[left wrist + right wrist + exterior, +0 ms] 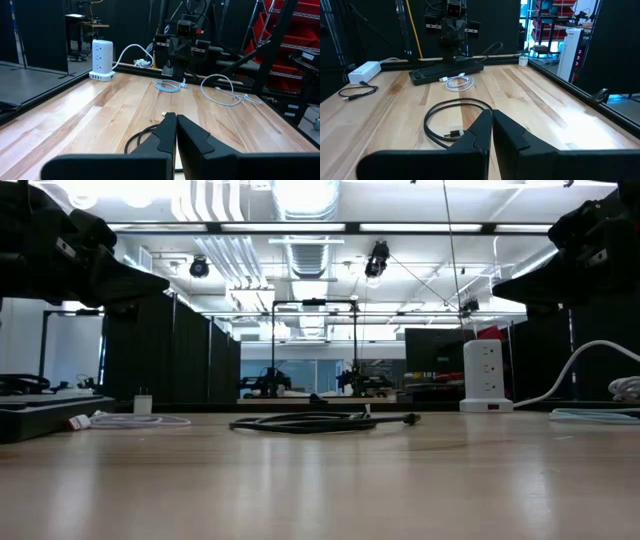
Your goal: Insert USB
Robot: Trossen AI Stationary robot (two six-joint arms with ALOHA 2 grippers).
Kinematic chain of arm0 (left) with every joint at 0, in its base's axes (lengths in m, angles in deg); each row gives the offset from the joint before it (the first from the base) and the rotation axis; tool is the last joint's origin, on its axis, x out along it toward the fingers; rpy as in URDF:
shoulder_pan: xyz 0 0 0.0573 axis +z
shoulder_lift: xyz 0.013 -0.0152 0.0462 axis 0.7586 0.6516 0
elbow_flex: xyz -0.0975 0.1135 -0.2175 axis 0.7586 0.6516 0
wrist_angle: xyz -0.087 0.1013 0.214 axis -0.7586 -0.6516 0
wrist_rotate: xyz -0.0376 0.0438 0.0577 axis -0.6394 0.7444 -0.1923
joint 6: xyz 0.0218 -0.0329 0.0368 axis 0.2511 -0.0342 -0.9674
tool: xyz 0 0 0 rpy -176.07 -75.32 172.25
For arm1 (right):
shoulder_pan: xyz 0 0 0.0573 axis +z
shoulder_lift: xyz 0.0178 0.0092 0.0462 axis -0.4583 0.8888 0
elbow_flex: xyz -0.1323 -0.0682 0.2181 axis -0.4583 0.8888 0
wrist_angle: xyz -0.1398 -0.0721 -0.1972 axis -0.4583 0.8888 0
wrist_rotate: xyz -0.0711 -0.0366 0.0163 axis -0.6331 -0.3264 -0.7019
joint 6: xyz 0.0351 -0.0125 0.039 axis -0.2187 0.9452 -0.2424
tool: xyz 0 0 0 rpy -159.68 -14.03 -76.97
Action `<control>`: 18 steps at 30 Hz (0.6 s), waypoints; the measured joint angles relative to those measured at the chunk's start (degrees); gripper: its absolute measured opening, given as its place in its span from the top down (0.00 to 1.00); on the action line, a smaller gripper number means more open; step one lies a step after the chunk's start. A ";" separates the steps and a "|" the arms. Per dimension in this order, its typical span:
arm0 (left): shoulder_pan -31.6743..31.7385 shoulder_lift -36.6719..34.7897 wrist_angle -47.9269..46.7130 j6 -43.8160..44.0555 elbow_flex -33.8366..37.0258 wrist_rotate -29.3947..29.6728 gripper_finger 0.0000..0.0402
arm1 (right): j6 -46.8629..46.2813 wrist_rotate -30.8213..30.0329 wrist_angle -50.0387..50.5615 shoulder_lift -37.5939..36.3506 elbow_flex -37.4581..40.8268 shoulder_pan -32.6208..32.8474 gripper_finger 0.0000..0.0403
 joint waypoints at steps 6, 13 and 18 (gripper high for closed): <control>0.00 -0.01 -0.01 0.00 -0.01 -0.02 1.00 | 0.00 0.00 0.00 0.01 0.00 0.02 1.00; -0.01 -0.01 0.05 0.00 0.00 0.00 1.00 | 0.00 -0.33 -0.70 0.02 0.04 -0.01 1.00; -0.02 0.00 3.00 2.31 0.00 0.01 1.00 | -0.37 -0.10 -8.30 0.02 0.02 0.02 1.00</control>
